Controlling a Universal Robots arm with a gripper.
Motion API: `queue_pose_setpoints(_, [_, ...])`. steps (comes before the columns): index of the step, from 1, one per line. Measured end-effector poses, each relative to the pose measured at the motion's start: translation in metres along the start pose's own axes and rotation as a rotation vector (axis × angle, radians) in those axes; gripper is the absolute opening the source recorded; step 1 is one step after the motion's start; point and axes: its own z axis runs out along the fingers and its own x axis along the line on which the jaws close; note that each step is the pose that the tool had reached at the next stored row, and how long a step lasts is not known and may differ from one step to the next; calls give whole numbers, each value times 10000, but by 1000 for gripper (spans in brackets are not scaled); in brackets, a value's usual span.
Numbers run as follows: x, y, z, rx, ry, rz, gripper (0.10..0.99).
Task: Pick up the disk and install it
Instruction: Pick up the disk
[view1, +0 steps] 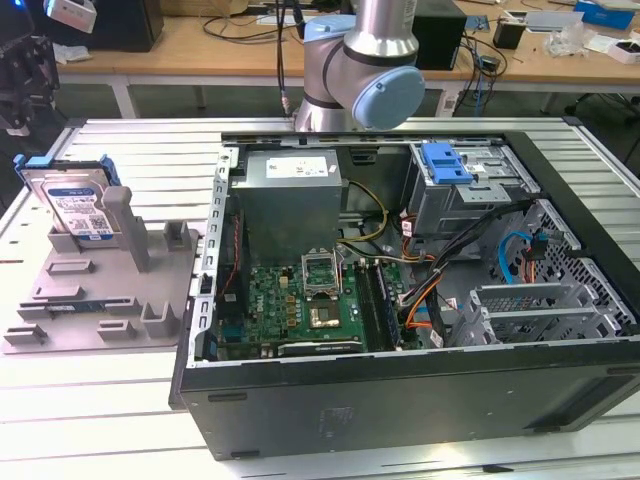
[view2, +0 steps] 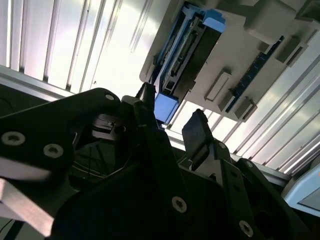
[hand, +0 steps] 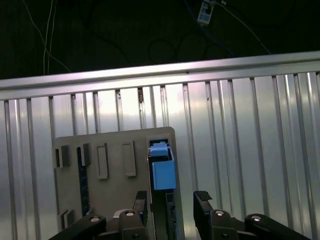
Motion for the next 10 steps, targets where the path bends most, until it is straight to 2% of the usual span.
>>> queue_pose_setpoints(2, [0,0,-1,25,1,-46,494])
queue_pose_setpoints(10, [1,11,16,339,12,-600,494])
